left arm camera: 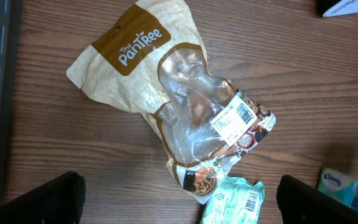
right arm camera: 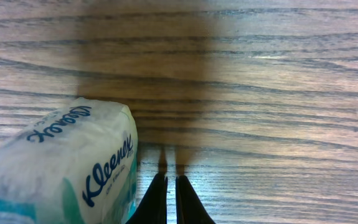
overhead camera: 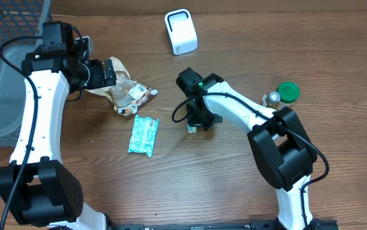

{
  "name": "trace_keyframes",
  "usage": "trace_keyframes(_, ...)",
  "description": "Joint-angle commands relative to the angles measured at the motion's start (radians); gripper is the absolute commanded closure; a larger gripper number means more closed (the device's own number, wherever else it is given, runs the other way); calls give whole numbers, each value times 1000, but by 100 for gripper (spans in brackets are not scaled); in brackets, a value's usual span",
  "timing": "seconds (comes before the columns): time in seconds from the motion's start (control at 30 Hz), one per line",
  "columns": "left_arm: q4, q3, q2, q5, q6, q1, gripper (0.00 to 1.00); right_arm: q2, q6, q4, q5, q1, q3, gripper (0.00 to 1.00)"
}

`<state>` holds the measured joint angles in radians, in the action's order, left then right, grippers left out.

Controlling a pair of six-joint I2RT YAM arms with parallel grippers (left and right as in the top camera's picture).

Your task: Scan the item barcode

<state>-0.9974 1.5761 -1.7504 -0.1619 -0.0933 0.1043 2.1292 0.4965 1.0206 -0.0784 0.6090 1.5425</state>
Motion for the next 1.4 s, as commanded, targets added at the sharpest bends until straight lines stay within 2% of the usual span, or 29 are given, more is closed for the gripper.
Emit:
trace_keyframes(0.0,3,2,4,-11,30,-7,0,-46,-2,-6,-18,-4,-11,96)
trace_keyframes(0.33,4,2,4,-11,30,-7,0,-152,34,-13,-81,8,-11,96)
trace_keyframes(0.53,3,2,4,-11,30,-7,0,-152,33,-25,-15,8,-12,96)
trace_keyframes(1.03,3,2,4,-11,30,-7,1,-131,29,-98,-18,8,-101,96)
trace_keyframes(1.37,3,2,4,-11,30,-7,1,-155,29,-103,-17,7,-100,96)
